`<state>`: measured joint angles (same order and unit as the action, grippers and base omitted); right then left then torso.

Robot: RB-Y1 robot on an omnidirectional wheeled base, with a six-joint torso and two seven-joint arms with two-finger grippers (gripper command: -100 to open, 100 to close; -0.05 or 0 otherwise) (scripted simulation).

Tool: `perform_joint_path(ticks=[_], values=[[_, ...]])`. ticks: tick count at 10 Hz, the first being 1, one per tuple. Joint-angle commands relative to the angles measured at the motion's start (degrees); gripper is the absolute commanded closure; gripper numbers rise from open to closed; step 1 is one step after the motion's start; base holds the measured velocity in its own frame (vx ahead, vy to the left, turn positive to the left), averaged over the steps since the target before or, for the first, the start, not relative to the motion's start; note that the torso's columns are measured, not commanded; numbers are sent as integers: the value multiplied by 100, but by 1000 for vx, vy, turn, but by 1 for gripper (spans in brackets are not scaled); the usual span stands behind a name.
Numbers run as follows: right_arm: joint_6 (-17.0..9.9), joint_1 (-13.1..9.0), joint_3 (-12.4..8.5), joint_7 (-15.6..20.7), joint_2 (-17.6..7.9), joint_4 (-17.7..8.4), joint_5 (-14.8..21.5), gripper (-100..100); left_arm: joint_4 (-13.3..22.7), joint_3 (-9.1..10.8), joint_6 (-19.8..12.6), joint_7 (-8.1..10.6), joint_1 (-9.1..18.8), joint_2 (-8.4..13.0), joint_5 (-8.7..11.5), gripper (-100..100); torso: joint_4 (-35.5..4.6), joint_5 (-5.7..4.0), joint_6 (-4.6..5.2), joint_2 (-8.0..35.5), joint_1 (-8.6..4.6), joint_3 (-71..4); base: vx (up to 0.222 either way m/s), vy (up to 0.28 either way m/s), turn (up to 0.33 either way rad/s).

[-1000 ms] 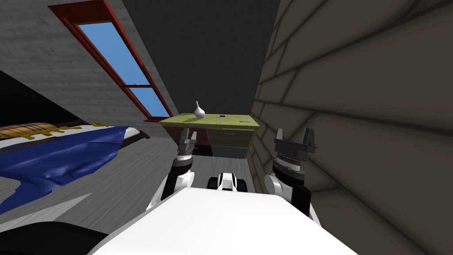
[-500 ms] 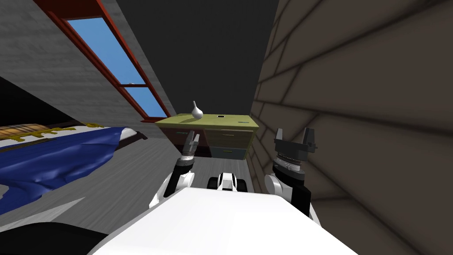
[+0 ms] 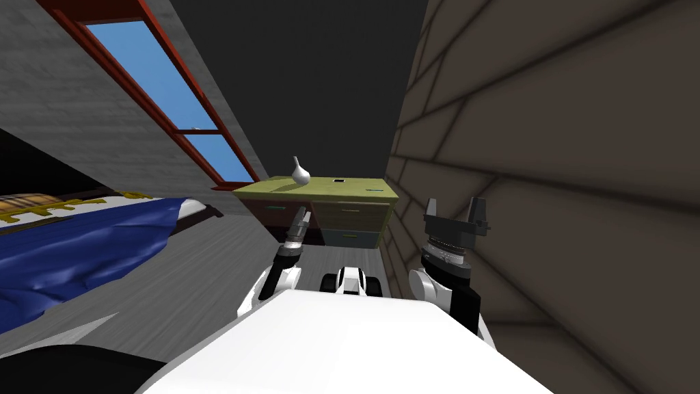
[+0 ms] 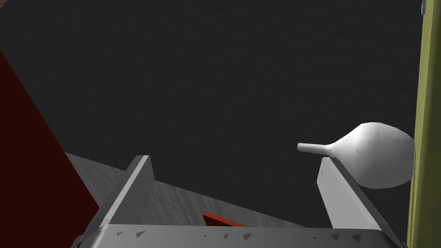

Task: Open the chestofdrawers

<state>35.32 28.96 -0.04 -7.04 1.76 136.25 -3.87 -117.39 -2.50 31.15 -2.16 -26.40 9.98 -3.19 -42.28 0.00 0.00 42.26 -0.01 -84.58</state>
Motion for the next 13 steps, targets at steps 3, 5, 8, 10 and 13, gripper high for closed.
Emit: perform_joint_path(ticks=[3, 5, 8, 10, 13], values=[[0, 0, 0, 0, 0, 0, 0, 0, 785, 13, 56, -77, 216, 58, -51, -100, -1, 1, 0, 1, 6, 1, 74, -38, -20], [0, 0, 0, 0, 0, 0, 0, 0, 1122, 17, 81, -111, 303, 68, -74, -100, -1, -1, 0, 3, -2, 2, 74, -43, -15], [0, 0, 0, 0, 0, 0, 0, 0, 1632, 24, 122, -164, 434, 66, -109, -100, -1, 0, 0, 2, 0, 2, 76, -46, -21], [0, 0, 0, 0, 0, 0, 0, 0, 1803, 27, 136, -182, 478, 57, -121, -100, -1, 0, 0, 4, -2, 3, 58, -46, -13], [0, 0, 0, 0, 0, 0, 0, 0, 2307, 34, 180, -236, 609, 2, -158, -100, -1, 1, 0, 1, 0, 1, 59, -38, -18]])
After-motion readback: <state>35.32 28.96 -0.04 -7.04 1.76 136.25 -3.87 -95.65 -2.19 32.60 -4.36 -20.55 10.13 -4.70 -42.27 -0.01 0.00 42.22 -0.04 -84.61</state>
